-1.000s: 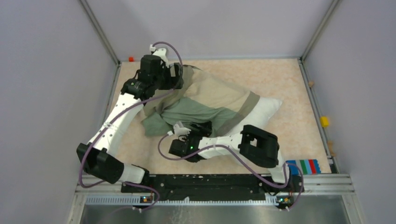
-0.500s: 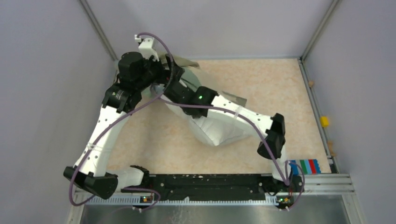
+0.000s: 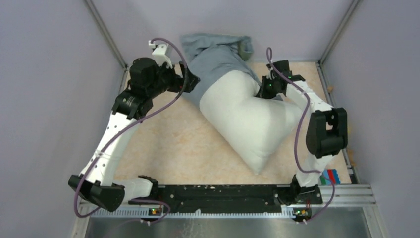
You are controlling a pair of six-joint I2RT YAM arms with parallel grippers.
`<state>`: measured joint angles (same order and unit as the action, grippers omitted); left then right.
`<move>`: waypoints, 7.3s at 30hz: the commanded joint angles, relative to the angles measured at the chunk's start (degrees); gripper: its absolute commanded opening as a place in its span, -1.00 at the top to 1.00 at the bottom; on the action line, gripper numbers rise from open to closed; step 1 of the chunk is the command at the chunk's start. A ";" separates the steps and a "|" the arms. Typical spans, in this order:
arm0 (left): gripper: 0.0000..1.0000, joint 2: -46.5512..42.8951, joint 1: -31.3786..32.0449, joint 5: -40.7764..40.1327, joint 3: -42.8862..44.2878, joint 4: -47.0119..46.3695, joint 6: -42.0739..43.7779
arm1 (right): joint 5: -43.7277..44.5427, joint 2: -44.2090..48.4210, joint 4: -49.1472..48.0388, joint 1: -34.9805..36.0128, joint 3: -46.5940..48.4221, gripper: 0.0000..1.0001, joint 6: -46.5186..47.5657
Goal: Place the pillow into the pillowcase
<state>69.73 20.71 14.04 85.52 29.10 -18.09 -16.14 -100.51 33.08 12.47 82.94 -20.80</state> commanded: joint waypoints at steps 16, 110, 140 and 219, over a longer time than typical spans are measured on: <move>-0.83 36.83 4.44 -11.87 12.05 -15.38 9.15 | 8.36 -2.73 -1.11 5.39 0.12 0.89 5.35; 1.00 32.23 28.12 -12.42 34.31 7.35 -5.39 | 9.39 9.84 -13.11 17.56 0.72 1.00 -16.31; -0.80 15.74 11.24 -45.97 -8.19 2.47 5.99 | 32.20 26.00 -2.33 24.46 -11.74 -0.70 -8.04; 0.83 33.40 18.13 -0.32 31.00 9.11 -1.32 | 50.81 4.24 -31.59 42.83 -19.17 1.00 10.36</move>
<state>107.15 38.30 9.50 114.32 40.75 -18.13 35.07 -97.14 -1.69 57.74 60.69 -3.33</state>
